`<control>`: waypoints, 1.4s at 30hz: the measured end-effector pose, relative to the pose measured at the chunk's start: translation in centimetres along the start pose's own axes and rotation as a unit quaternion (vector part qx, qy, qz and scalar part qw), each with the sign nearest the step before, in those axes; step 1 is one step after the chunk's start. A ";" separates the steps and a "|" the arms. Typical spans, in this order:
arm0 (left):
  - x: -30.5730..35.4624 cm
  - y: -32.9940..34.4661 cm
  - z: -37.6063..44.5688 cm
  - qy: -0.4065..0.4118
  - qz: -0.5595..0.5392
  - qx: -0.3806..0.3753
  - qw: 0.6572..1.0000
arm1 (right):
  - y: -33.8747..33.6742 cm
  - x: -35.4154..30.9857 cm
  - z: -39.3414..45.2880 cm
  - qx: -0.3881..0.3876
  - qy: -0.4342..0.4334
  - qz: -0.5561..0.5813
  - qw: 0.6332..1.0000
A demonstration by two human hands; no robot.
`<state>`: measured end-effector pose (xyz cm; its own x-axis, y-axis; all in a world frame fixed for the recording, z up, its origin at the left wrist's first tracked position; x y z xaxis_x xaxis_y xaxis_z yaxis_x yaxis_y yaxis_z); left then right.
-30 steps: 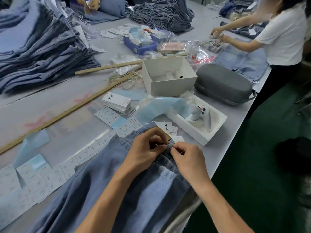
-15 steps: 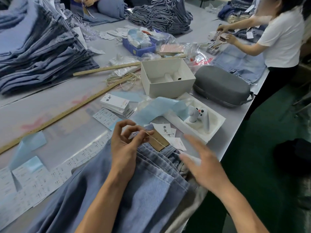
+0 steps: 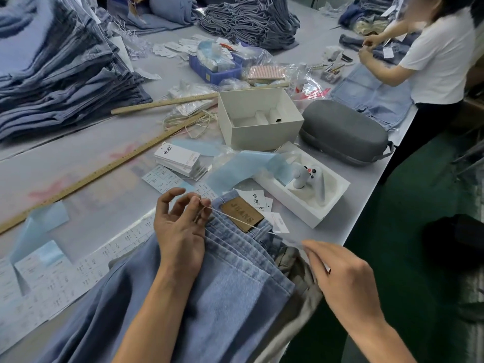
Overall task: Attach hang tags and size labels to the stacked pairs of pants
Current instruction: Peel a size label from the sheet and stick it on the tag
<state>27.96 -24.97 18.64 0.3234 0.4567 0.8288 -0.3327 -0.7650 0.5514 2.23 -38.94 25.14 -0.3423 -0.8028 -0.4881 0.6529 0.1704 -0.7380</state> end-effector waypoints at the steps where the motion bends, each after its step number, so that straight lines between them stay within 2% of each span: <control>1: -0.1 0.0 0.0 -0.002 -0.001 0.000 1.000 | -0.4 -0.5 -0.2 0.035 -0.010 -0.005 0.999; 3: -0.1 0.1 0.0 0.002 0.008 -0.001 1.000 | -0.6 -1.4 -0.5 0.097 -0.013 -0.007 0.995; 5: 0.1 0.3 -0.1 0.015 0.027 0.001 1.000 | 0.4 -2.4 -0.3 0.119 -0.002 0.011 0.993; 6: 0.1 0.3 -0.1 0.020 0.035 0.004 0.999 | 1.4 -3.1 -0.1 0.104 -0.001 0.023 0.994; 9: 0.2 0.0 -0.1 0.021 0.030 0.013 0.999 | 5.0 -5.6 -0.2 -0.006 -0.015 0.040 0.999; 11: 0.2 -0.2 -0.1 0.017 0.022 0.014 1.000 | 5.6 -5.9 -0.6 -0.041 -0.007 0.042 0.998; 16: 0.1 -0.1 0.0 0.011 0.017 0.015 1.000 | 4.8 -3.4 -0.5 -0.069 0.053 0.055 0.995; 18: 0.1 -0.1 0.0 0.010 0.026 0.015 1.000 | 4.6 -1.7 0.0 -0.072 0.102 0.121 0.985; 23: 0.2 0.3 -0.2 0.003 0.022 0.008 1.000 | 3.9 1.7 2.8 -0.006 0.185 0.265 0.946; 28: 0.4 0.8 -0.4 0.011 0.056 -0.015 0.998 | 6.7 0.9 3.8 -0.075 0.204 0.361 0.907; 32: 0.5 1.1 -0.5 0.021 0.102 -0.036 0.994 | 7.8 -0.2 3.3 -0.101 0.163 0.313 0.930; 38: 0.7 2.1 -0.9 0.060 0.182 -0.077 0.979 | 8.1 -0.2 3.7 -0.096 0.140 0.245 0.955; 42: 0.6 2.8 -1.1 0.076 0.217 -0.095 0.969 | 8.7 -0.4 4.5 -0.116 0.129 0.220 0.960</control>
<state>26.26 -26.36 20.76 -0.0121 0.1838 0.9829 -0.5697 -0.8091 0.1443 11.04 -39.71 20.98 -0.2429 -0.4607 -0.8536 0.6148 0.6075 -0.5029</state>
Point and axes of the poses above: each hand's wrist, its own z-axis towards the middle knuckle, its own y-axis out of the palm, x = y × z, the point moved 9 cm from there along z, towards the middle knuckle, and after that the axes turned 12 degrees about z, right-handed, at the moved point
